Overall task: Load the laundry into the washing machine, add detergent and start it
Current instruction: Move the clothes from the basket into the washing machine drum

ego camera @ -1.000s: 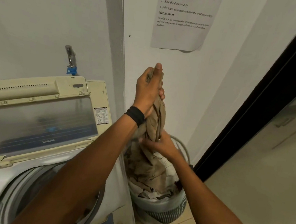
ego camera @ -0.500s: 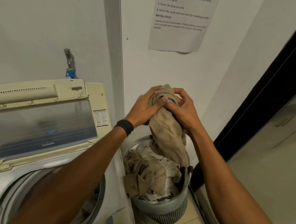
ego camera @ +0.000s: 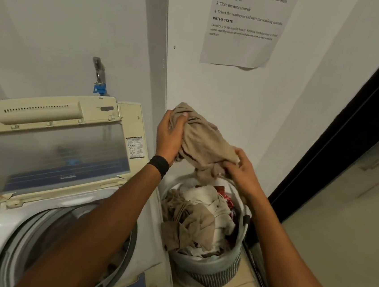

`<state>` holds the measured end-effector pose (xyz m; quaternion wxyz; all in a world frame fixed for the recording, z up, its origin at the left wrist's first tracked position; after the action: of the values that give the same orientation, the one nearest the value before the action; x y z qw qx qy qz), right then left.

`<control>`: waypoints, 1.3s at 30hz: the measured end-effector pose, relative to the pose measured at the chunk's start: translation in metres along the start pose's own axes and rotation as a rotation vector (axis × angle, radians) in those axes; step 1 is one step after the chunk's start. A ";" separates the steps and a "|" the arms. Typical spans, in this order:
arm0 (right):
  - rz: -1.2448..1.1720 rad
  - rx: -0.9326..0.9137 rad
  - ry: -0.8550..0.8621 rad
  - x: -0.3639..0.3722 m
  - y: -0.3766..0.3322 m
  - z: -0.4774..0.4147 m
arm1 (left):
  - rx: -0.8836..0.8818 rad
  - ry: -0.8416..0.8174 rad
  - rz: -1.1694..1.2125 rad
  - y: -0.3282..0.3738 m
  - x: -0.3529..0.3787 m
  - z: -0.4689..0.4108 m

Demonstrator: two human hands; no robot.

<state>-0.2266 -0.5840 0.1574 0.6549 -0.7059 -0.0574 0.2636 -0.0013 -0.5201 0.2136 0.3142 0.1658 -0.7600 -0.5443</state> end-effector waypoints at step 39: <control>0.654 -0.299 -0.712 0.291 0.036 0.032 | -0.398 0.066 -0.810 -0.072 -0.266 0.134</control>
<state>-0.0020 -0.4361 0.0369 0.3697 -0.6394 -0.0903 0.6681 0.1029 -0.2912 0.0392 0.1257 0.4034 -0.5041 -0.7533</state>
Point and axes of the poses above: each hand's wrist, its own z-axis away from the middle knuckle, its own x-axis out of the palm, y = z × x, the point moved 9 cm from there along -z, towards the middle knuckle, and after that the axes turned 10 degrees about z, right-handed, at the moved point
